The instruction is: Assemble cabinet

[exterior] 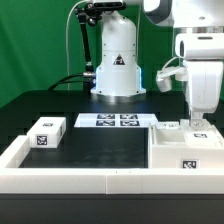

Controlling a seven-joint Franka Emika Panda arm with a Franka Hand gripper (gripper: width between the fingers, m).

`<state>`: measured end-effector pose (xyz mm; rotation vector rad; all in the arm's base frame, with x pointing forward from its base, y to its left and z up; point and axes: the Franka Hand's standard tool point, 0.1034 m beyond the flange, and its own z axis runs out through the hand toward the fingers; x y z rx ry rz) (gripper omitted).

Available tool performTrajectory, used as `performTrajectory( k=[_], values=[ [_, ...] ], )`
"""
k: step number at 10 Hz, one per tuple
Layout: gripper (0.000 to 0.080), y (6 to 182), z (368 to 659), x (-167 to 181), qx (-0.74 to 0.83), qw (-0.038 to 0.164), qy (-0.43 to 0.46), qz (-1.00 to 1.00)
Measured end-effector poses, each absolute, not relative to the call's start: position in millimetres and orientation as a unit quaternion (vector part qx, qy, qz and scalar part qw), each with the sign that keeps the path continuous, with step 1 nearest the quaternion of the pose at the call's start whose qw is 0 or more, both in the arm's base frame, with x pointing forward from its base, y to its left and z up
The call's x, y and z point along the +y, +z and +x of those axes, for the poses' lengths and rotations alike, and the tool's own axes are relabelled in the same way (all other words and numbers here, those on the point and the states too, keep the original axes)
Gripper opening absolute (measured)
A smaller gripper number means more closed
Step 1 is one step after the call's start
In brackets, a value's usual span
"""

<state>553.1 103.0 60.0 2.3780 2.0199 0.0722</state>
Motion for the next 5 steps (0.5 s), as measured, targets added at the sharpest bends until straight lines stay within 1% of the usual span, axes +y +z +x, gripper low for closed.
performTrajectory(
  k=[5],
  values=[
    [0.007, 60.5, 557.4, 101.3, 0.646, 0.009, 0.018, 0.763]
  ],
)
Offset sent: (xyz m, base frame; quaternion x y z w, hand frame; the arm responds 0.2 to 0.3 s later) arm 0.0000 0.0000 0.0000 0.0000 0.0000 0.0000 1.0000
